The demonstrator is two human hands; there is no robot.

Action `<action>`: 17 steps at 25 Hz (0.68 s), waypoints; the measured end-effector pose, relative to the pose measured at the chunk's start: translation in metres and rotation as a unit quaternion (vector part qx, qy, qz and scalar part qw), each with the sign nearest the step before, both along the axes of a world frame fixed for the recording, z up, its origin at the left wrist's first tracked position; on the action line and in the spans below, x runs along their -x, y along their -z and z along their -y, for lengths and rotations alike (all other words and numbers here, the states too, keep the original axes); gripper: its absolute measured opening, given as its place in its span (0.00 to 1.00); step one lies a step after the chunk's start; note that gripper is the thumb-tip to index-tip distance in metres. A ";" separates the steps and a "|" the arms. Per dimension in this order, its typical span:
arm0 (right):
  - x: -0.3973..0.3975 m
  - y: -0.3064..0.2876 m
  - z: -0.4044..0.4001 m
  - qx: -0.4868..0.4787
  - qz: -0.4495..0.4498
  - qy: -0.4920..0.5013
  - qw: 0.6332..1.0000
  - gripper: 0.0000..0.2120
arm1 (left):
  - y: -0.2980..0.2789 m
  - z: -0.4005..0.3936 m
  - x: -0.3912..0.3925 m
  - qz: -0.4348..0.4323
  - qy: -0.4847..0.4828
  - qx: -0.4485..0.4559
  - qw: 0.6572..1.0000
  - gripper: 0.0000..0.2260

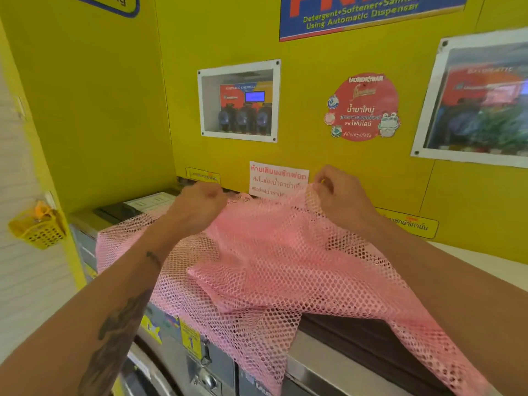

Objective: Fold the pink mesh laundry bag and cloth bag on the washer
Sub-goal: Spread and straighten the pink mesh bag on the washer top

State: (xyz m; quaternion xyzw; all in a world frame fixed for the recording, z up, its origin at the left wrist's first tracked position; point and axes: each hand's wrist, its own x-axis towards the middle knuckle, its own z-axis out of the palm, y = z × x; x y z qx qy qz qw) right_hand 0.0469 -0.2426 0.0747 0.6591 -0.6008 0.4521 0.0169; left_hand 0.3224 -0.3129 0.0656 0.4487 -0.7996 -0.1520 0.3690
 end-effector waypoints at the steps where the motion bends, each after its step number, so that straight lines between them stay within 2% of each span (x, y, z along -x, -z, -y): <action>1: -0.005 -0.001 -0.003 -0.048 -0.004 -0.021 0.999 0.09 | 0.000 -0.005 0.004 0.005 0.021 -0.071 0.997 0.16; 2: -0.009 -0.003 -0.008 -0.105 -0.007 -0.046 0.993 0.09 | 0.000 -0.009 0.009 0.029 0.027 -0.113 0.993 0.17; 4: -0.010 -0.010 -0.025 -0.274 -0.028 -0.119 0.954 0.07 | 0.007 -0.009 0.021 0.112 0.018 -0.105 0.988 0.12; 6: -0.009 -0.016 -0.044 -0.469 -0.022 -0.213 0.857 0.08 | 0.017 -0.007 0.033 0.128 0.028 -0.081 0.988 0.07; 7: -0.007 -0.015 -0.046 -0.508 0.019 -0.233 0.829 0.10 | 0.021 -0.007 0.039 0.125 0.041 -0.084 0.988 0.09; 8: -0.003 -0.013 -0.042 -0.496 0.056 -0.212 0.840 0.12 | 0.023 -0.007 0.042 0.131 0.055 -0.096 0.985 0.12; 9: 0.000 -0.009 -0.036 -0.450 0.075 -0.156 0.876 0.13 | 0.026 -0.008 0.047 0.149 0.076 -0.106 0.980 0.17; 10: 0.004 -0.004 -0.032 -0.392 0.049 -0.096 0.913 0.14 | 0.027 -0.012 0.051 0.181 0.098 -0.120 0.971 0.19; 11: 0.005 -0.003 -0.029 -0.372 0.001 -0.060 0.926 0.17 | 0.027 -0.014 0.055 0.204 0.119 -0.134 0.962 0.20; 14: 0.000 0.011 -0.036 -0.464 -0.137 -0.097 0.870 0.22 | 0.013 -0.021 0.056 0.189 0.163 -0.188 0.950 0.17; 15: -0.001 0.017 -0.038 -0.455 -0.172 -0.096 0.868 0.19 | 0.009 -0.021 0.053 0.185 0.178 -0.202 0.945 0.16; 17: -0.007 0.024 -0.039 -0.386 -0.210 -0.085 0.894 0.02 | 0.003 -0.022 0.048 0.244 0.197 -0.223 0.923 0.19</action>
